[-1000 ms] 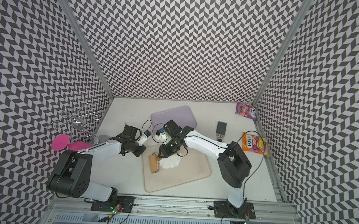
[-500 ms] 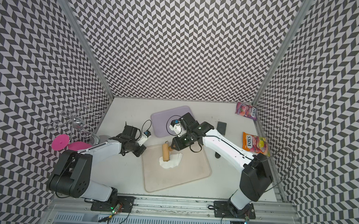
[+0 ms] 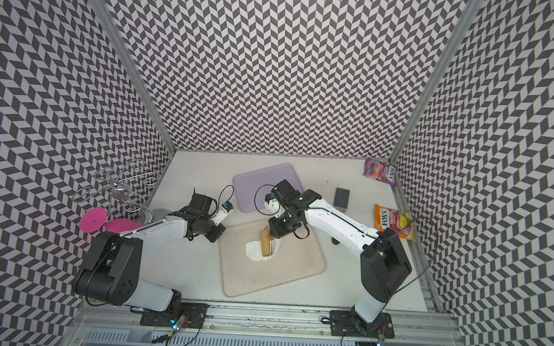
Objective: Roll out the dumpling wrappers from the dough
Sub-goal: Flatten out the dough on the work surface.
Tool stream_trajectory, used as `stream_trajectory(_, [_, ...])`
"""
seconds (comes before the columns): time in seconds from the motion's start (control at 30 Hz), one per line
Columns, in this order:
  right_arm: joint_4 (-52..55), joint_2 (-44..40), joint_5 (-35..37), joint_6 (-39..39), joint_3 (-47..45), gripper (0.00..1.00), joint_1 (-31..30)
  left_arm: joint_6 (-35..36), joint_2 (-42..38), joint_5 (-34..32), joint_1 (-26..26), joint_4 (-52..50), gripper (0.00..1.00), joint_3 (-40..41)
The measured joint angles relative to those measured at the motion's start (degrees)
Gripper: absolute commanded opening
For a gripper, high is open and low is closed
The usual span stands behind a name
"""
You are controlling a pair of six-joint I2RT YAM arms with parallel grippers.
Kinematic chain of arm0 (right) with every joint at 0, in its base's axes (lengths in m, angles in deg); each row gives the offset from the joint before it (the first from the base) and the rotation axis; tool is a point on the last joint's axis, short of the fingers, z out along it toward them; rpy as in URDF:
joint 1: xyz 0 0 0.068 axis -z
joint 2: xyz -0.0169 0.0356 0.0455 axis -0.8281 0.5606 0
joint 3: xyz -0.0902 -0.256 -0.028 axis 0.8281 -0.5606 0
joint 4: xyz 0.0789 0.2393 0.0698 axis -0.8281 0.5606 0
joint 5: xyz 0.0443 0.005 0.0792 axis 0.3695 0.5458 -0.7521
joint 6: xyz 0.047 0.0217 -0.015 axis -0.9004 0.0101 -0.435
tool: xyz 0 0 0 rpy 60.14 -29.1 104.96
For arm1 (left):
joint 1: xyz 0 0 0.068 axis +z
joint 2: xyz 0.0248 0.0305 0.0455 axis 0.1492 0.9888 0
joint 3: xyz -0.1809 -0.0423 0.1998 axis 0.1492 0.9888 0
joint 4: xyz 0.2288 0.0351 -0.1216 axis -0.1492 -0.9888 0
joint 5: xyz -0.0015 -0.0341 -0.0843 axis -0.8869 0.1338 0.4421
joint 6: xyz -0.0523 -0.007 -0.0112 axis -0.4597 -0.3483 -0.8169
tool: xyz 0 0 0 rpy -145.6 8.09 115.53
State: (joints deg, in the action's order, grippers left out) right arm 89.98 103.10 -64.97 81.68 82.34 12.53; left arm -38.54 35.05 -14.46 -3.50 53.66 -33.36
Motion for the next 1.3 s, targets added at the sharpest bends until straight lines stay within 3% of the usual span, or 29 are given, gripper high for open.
stream_trajectory(0.4, [-6.5, 2.7, -5.7, -1.3, -0.9, 0.0, -1.2, 0.0, 0.0, 0.0, 0.0, 0.0, 0.0, 0.0])
stream_trajectory(0.7, [-5.7, 2.7, -6.7, -1.1, 0.2, 0.0, -1.3, 0.0, 0.0, 0.0, 0.0, 0.0, 0.0, 0.0])
stream_trajectory(0.97, [-4.6, -3.2, -10.1, -0.9, 0.5, 0.0, -1.1, 0.0, 0.0, 0.0, 0.0, 0.0, 0.0, 0.0])
stream_trajectory(1.3, [3.2, -4.8, -3.9, -0.9, 0.8, 0.0, -1.0, 0.0, 0.0, 0.0, 0.0, 0.0, 0.0, 0.0])
